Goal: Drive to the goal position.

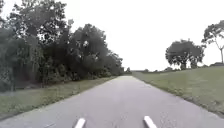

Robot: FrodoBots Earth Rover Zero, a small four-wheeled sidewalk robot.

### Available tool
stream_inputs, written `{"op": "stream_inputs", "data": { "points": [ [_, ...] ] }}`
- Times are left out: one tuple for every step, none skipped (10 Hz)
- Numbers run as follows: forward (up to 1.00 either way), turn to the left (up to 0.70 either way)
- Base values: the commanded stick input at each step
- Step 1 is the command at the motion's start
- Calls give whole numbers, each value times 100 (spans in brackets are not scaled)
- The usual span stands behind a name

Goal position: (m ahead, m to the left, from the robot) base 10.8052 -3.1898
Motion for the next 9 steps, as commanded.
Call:
{"op": "stream_inputs", "data": {
  "points": [
    [70,0],
    [70,0],
    [70,0],
    [70,0],
    [70,0],
    [70,0],
    [70,0],
    [70,0],
    [70,0]
  ]
}}
